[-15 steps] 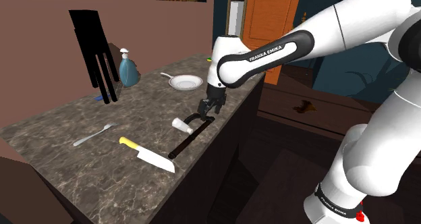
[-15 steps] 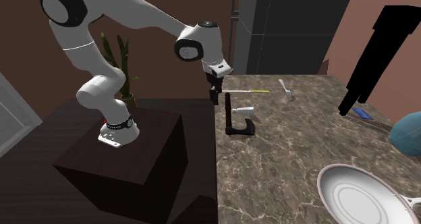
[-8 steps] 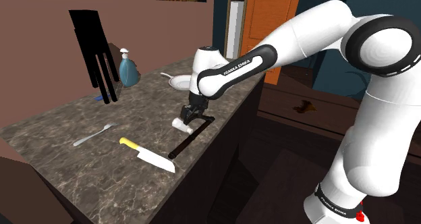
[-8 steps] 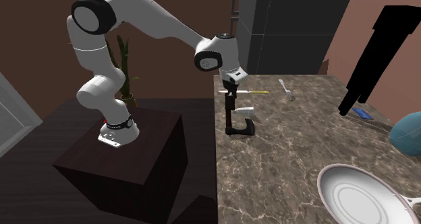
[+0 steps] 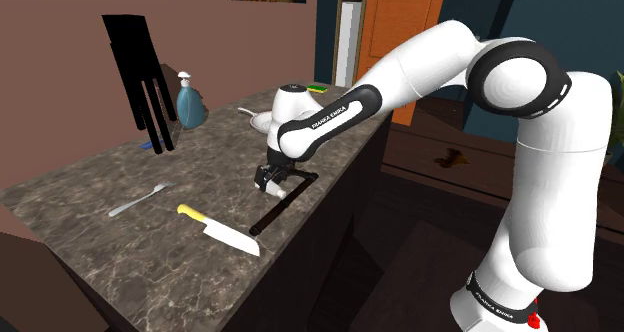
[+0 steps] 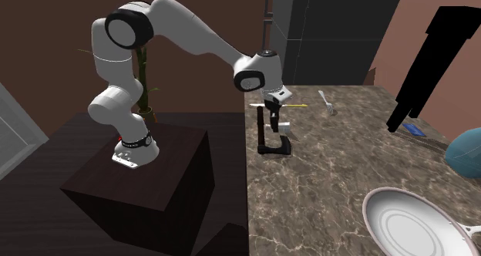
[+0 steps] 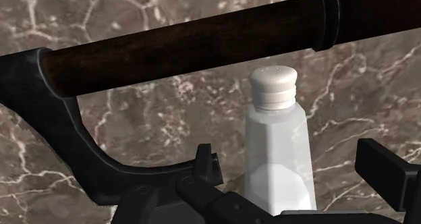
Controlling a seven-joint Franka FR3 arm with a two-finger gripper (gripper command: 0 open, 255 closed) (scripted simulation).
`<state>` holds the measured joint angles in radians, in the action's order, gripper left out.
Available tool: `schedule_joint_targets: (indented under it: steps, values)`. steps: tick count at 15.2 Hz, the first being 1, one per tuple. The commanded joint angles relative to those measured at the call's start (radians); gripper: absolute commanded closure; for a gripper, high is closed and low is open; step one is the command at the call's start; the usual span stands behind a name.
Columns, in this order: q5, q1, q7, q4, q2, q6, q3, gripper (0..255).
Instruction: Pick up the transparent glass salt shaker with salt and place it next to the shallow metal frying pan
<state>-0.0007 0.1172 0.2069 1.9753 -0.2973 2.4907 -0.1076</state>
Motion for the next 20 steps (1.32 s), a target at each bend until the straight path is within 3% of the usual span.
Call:
schedule_joint_targets:
  steps: [1, 10, 11, 20]
  values:
    - [-0.004, 0.003, 0.003, -0.002, -0.023, 0.021, 0.001, 0]
    - [-0.006, 0.004, 0.005, -0.005, -0.040, 0.036, 0.002, 0]
    - [-0.006, 0.004, 0.005, -0.005, -0.040, 0.036, 0.002, 255]
    - [-0.006, 0.004, 0.005, -0.005, -0.040, 0.036, 0.002, 255]
